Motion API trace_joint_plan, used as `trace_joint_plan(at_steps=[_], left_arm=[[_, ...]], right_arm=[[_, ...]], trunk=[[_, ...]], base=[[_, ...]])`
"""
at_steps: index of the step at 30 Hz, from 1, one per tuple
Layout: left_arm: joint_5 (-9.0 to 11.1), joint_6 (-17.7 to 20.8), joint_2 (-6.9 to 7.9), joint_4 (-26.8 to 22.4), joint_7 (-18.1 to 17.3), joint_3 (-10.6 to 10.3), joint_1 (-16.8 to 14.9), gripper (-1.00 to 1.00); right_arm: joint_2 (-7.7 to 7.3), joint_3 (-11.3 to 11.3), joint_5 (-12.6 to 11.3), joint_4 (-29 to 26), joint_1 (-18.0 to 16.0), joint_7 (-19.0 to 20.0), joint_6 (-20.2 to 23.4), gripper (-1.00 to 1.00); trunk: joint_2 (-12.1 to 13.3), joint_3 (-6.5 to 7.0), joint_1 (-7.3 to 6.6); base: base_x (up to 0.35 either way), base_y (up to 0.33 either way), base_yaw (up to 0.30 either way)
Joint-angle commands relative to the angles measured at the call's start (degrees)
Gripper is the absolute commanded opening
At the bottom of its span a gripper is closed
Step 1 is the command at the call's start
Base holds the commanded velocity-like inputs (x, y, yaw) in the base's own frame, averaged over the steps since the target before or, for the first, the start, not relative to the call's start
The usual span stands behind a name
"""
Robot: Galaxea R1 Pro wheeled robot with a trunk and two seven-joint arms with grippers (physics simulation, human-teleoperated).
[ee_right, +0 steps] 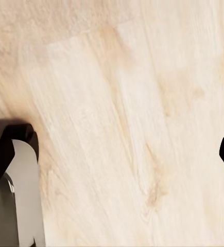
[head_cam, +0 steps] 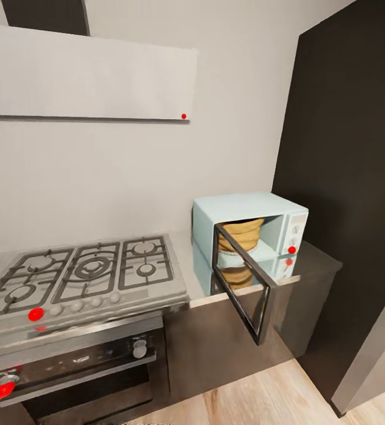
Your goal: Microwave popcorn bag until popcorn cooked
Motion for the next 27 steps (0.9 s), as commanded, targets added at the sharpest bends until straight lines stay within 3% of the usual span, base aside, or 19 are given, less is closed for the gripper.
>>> trace_joint_plan(at_steps=[1,8,27], left_arm=[[0.2,-0.1,-0.02,-0.1,0.0,0.1,0.0,1.0],[0.2,-0.1,-0.02,-0.1,0.0,0.1,0.0,1.0],[0.2,-0.1,-0.02,-0.1,0.0,0.1,0.0,1.0]], right_arm=[[0.02,0.4,-0.3,0.2,-0.1,0.2,-0.2,1.0],[0.1,0.5,-0.3,0.2,-0.1,0.2,-0.1,1.0],[-0.04,0.6,0.0,0.1,-0.1,0.3,-0.2,1.0]], trunk=[[0.0,-0.06,0.01],[0.0,-0.06,0.01],[0.0,-0.06,0.01]], base=[[0.0,-0.279,0.272],[0.0,-0.279,0.256],[0.0,-0.279,0.009]])
